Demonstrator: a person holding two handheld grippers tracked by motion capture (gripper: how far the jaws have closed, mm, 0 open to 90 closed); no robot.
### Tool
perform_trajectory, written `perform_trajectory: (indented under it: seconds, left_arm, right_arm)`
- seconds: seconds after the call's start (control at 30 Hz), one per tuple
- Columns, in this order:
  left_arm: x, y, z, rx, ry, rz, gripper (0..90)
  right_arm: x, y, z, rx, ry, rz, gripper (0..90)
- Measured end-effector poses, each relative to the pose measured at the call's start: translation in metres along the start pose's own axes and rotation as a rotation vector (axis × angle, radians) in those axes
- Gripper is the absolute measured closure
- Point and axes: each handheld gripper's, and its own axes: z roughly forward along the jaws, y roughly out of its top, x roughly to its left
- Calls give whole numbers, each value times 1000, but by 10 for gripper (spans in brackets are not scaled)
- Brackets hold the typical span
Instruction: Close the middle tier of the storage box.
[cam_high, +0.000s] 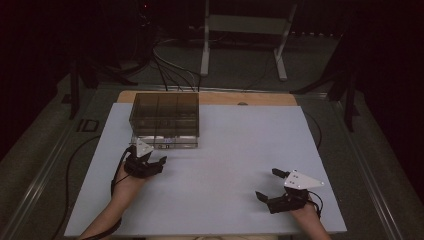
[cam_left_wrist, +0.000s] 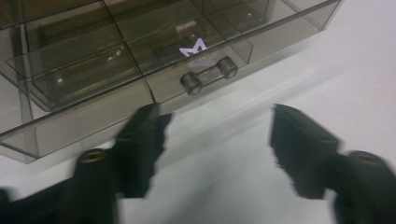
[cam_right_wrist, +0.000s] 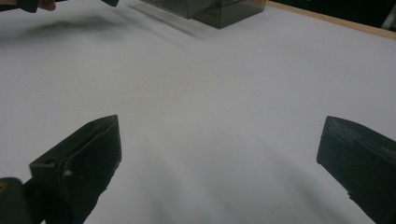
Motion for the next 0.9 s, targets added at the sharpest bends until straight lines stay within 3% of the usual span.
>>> perform_trajectory:
  seconds: [0.13, 0.17, 0.37, 0.53, 0.7, 0.9]
  left_arm:
    - [3, -2, 1, 6, 13, 12, 550]
    - [4, -2, 1, 6, 11, 10, 635]
    - [10, -1, 3, 7, 15, 6, 788]
    - [13, 1, 7, 20, 58, 44, 839]
    - [18, 1, 10, 19, 33, 17, 895]
    - [18, 2, 12, 20, 15, 30, 900]
  right_arm:
    - [0, 0, 0, -2, -1, -1, 1]
    - [0, 0, 0, -1, 0, -1, 1]
    - [0, 0, 0, -1, 0, -2, 1]
    - [0, 0, 0, -1, -1, 0, 1]
    - [0, 0, -1, -3, -4, 1, 1]
    - [0, 0, 0, 0, -1, 0, 1]
